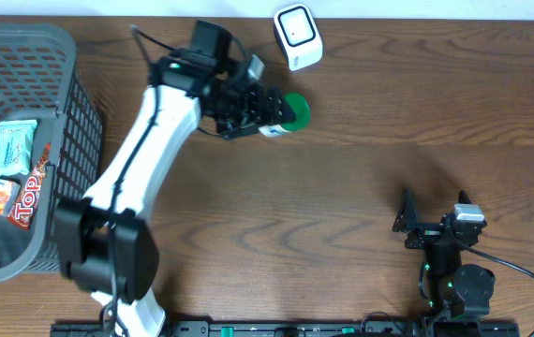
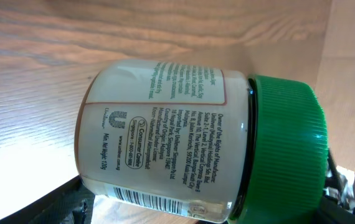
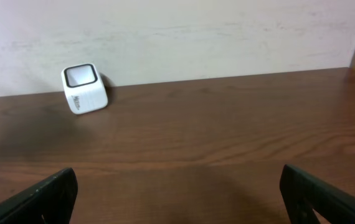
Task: Scan the item barcode
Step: 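Lift the jar out and set it on the table near the scanner, then release the jar and move the left gripper back into the basket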
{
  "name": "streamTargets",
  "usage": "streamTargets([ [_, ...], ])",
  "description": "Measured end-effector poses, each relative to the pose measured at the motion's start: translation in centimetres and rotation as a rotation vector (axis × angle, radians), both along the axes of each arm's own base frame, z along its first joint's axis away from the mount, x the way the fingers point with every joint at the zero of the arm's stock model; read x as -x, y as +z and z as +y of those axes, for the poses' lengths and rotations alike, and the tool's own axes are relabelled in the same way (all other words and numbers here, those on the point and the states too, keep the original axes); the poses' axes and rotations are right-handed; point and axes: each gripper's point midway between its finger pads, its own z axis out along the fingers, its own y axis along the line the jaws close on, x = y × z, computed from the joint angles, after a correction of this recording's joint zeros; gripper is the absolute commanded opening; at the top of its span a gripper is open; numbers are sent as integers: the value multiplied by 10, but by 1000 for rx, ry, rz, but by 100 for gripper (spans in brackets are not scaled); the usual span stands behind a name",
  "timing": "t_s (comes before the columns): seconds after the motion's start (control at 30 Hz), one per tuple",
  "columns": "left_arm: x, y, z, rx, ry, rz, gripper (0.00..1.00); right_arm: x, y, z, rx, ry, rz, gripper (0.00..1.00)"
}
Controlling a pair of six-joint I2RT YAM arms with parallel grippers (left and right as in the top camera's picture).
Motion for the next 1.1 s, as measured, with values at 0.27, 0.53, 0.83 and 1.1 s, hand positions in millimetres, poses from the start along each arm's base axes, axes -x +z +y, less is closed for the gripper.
streamTargets([
  [0.27,7,-44,-22,23,-110,75,77,0,0,0,0,0,0,99],
  [0.53,35,-83,-23,21,-210,114,76,0,0,0,0,0,0,99],
  [0.83,47,-117,-24,72,-258,65,77,0,0,0,0,0,0,99],
  [1.1,52,-118,-28,113,-279,56,77,0,0,0,0,0,0,99],
])
